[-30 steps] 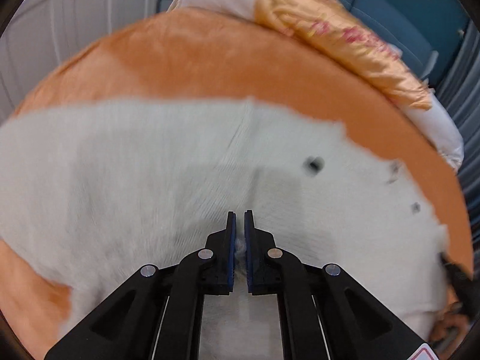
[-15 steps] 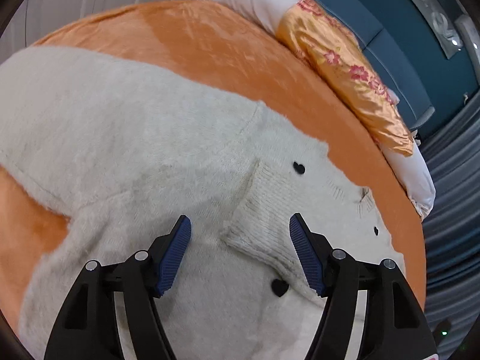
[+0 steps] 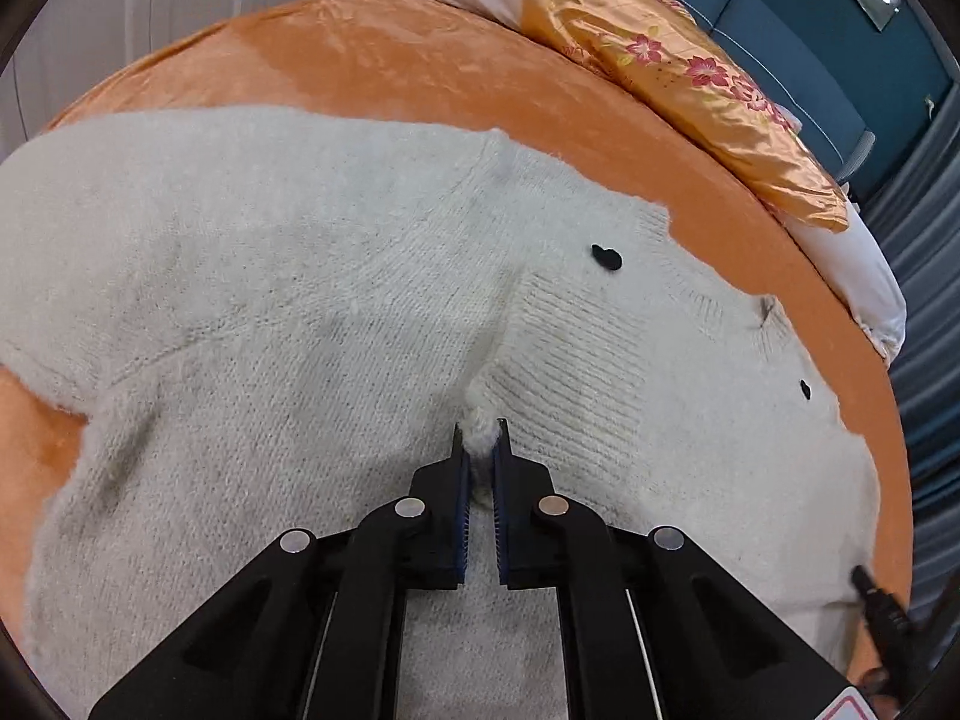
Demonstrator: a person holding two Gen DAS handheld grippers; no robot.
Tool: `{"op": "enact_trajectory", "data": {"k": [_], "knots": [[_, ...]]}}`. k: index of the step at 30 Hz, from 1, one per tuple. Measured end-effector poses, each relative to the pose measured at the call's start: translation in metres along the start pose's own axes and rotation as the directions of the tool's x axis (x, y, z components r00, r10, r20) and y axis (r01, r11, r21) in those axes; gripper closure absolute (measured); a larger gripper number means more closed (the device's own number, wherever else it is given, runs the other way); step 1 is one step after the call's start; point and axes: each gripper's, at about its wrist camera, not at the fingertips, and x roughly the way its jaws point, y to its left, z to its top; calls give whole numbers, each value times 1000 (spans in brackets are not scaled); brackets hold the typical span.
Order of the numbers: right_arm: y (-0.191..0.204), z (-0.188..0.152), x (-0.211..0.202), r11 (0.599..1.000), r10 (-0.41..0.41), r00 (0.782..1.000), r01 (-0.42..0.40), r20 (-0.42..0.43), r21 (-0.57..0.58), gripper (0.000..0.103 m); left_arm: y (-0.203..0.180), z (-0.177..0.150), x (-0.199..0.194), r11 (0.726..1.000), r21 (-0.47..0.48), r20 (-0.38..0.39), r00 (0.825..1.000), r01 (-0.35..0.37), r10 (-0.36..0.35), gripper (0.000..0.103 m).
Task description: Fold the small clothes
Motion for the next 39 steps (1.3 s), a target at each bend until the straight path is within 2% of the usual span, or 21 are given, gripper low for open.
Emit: {"op": "enact_trajectory", "data": {"k": [2,3,6,8,9,11,12,14,18,25,27,30,33,35,36,37,39], "knots": [[12,2,-25,1000,-8,997,8,81,0,85,2,-1,1,1000,-1,7,1000,5,-5,97],[26,1,-37,999,-9,992,14,124,-38,85,2,-2,1,1000,1,12,1000,5,-5,97],[62,-1,-39,983,24,991,0,130,-184,88,2,-9,1,999,32,41,999,-12,11,95],[75,-3,-25,972,40,995,-17,91,-236,91,-2,-12,2,998,54,69,997,-33,30,92],[76,-7,-8,967,17,999,-6,40,-255,94,-3,-14,3,997,68,85,996,-41,35,92],[61,-12,16,965,-56,998,54,0,-255,103,-3,-16,3,996,77,100,994,-43,35,92],[42,-13,24,978,-70,997,66,-15,-199,103,-3,-16,3,996,77,103,994,-42,33,92],[17,-11,19,997,-17,1000,17,-4,-80,103,-3,-17,3,996,80,114,993,-40,31,91],[30,-18,29,983,-71,997,69,-1,-170,103,-1,-19,3,996,78,125,992,-33,23,91],[31,-18,32,974,-98,995,97,2,-206,103,16,-22,-23,999,36,93,996,9,-13,90],[25,-22,27,971,-104,995,104,11,-217,103,38,-26,-44,1000,-16,98,995,2,-1,91],[25,-26,23,969,-103,994,106,25,-222,103,101,-24,-79,986,-166,118,993,24,-5,91],[29,-27,24,961,-128,991,132,33,-244,103,182,-9,-114,955,-294,153,984,-40,89,88],[33,-28,24,955,-140,989,146,39,-257,103,241,8,-134,918,-382,174,968,-105,183,80],[35,-27,22,953,-146,988,152,43,-261,103,276,18,-143,890,-440,180,959,-120,218,79],[36,-26,20,954,-145,988,152,43,-260,103,296,24,-148,868,-481,178,955,-124,236,79],[39,-27,6,965,-126,991,132,42,-229,99,341,36,-154,812,-577,183,955,-88,234,76]]}}
